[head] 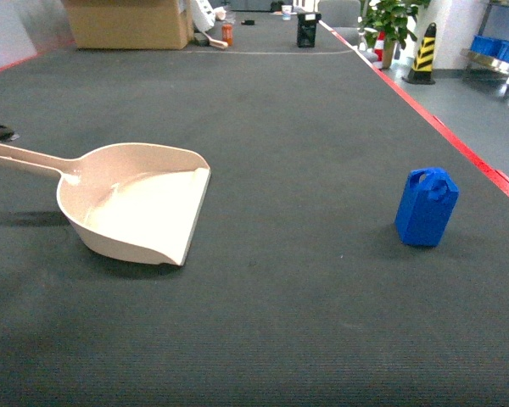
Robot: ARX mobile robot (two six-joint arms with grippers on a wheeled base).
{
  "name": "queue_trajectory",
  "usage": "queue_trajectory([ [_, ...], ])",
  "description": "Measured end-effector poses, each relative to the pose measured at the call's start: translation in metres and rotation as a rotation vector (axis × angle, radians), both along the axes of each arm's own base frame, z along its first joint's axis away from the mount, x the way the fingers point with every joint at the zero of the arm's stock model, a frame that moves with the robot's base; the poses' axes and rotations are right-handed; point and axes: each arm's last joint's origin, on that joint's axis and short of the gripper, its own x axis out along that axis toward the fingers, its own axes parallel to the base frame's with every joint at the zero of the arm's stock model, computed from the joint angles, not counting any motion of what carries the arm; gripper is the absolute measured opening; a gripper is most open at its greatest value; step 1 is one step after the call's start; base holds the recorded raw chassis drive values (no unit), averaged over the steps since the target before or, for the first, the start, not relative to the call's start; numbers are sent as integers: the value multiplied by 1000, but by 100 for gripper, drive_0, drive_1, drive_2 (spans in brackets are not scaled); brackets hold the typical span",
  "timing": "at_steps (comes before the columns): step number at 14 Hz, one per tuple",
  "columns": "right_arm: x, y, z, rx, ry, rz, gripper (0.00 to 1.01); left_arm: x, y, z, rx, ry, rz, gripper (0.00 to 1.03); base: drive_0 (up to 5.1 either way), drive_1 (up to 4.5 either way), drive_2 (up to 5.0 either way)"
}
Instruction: Place part in tray to right shelf
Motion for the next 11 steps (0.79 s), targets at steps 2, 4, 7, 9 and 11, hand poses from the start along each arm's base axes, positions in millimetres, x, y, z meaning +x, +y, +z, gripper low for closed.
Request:
queue_trajectory([
  [2,0,0,0,0,0,0,98,23,0,-7,-24,13,-5,98,0,0,0],
  [4,0,0,0,0,0,0,98,47,9,-15,-49,26,32,98,0,0,0],
  [7,0,0,0,0,0,0,98,76,28,-26,-107,33,93,98,0,0,0],
  [9,0,0,0,0,0,0,98,95,37,-25,-136,22,124,98,0,0,0],
  [11,0,0,0,0,0,0,98,109,42,-29,-174,40,129,92,0,0,0],
])
